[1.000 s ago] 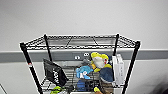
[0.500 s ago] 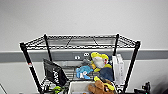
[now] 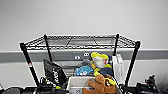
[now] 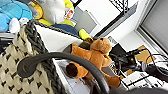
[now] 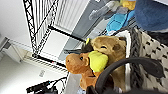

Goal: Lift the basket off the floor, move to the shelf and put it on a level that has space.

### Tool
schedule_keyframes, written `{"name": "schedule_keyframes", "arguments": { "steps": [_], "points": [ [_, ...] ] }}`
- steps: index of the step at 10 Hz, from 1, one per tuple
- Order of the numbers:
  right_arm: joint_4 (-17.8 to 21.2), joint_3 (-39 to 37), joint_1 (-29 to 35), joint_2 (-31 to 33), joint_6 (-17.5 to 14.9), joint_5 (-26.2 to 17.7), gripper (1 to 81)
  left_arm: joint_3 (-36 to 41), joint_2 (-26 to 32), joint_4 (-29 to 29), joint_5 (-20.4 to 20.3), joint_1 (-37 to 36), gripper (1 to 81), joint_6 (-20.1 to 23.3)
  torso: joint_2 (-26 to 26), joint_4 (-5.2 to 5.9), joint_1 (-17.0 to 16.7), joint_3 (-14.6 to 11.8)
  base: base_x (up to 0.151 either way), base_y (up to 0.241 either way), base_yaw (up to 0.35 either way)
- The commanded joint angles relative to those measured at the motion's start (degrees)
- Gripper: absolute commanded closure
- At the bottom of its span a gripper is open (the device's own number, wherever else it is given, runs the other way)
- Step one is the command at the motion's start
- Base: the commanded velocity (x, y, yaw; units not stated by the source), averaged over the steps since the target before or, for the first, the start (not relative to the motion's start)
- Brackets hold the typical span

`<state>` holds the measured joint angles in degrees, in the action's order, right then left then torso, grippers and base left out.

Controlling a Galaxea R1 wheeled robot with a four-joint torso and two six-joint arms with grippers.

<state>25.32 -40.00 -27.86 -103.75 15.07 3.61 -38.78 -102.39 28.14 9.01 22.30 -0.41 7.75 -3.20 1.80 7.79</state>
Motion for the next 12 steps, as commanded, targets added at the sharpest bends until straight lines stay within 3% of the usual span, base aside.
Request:
{"name": "schedule_keyframes", "arguments": {
  "steps": [1,10,12],
  "points": [
    [4.1,4.2,12.0,2.1,-0.3,-0.3,81.1,3.0,2.3,0.8,0.6,-11.7,81.1,-3.8,0.0,0.0,0.0,0.0,0.0,0.0,0.0],
    [17.6,3.5,32.5,3.3,0.2,-7.1,81.1,4.2,4.8,1.9,7.6,-33.9,81.1,-18.8,0.0,0.0,0.0,0.0,0.0,0.0,0.0],
    [19.0,3.3,37.0,3.6,2.0,-9.4,81.1,4.1,5.2,4.7,8.6,-38.8,81.1,-19.4,0.0,0.0,0.0,0.0,0.0,0.0,0.0]
  ]
}}
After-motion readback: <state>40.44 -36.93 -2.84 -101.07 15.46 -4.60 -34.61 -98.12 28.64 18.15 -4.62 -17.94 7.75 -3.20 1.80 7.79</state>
